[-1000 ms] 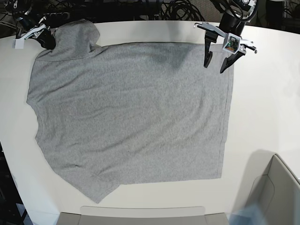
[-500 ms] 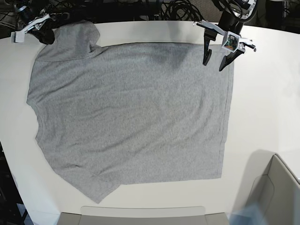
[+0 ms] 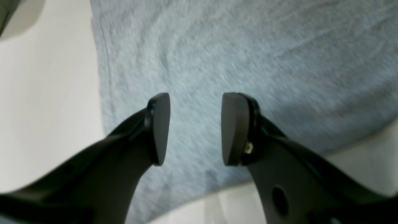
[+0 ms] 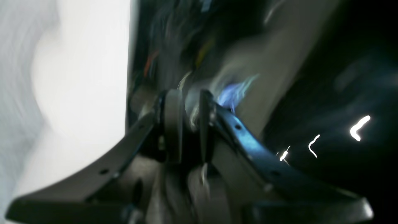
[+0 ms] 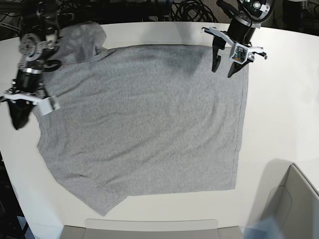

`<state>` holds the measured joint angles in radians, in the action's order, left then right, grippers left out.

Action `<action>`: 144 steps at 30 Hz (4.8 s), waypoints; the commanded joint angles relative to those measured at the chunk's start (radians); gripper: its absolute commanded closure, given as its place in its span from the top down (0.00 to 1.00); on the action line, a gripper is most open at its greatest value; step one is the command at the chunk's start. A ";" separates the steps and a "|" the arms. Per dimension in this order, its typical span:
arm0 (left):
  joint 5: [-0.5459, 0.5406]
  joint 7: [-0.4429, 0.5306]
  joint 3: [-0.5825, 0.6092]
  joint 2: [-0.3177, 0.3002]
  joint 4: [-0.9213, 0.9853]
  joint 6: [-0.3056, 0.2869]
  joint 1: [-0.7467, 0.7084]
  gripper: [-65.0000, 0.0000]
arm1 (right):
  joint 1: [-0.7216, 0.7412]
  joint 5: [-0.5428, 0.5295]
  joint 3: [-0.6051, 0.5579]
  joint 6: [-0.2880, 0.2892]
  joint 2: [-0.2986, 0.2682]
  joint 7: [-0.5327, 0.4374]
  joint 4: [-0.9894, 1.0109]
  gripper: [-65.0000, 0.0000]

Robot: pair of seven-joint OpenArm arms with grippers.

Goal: Fold the T-shirt properly
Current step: 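Reposition the right gripper over the shoulder corner near the collar, then grasp the shirt's shoulder edges with both grippers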

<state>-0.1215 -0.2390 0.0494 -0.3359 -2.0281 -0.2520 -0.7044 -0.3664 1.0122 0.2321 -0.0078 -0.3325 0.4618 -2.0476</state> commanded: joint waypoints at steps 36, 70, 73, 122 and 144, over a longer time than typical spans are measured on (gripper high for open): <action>-0.004 0.020 0.007 -0.004 -0.015 0.004 0.007 0.40 | -0.036 -0.123 -0.090 0.251 -0.092 0.180 -0.023 0.34; -0.002 -0.059 -0.018 -0.024 -0.004 0.003 0.039 0.40 | -0.382 -1.895 0.576 0.139 0.137 0.185 0.238 0.34; -0.002 -0.059 -0.019 -0.024 0.011 0.003 0.042 0.40 | -0.360 -1.895 0.619 0.144 0.157 0.225 0.288 0.34; -0.808 -0.204 -0.260 -0.062 0.392 0.003 0.068 0.40 | -0.311 -1.895 0.385 0.179 0.083 0.233 0.463 0.34; -0.804 -0.270 -0.128 -0.062 0.429 0.004 0.102 0.36 | -0.303 -1.892 0.330 0.179 0.072 0.233 0.463 0.34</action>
<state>-0.9394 -0.4614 -0.0837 -0.3939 -1.6012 -0.2665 -0.5922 -0.6537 -0.9371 0.5701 0.2096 -0.2569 0.6273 -1.5913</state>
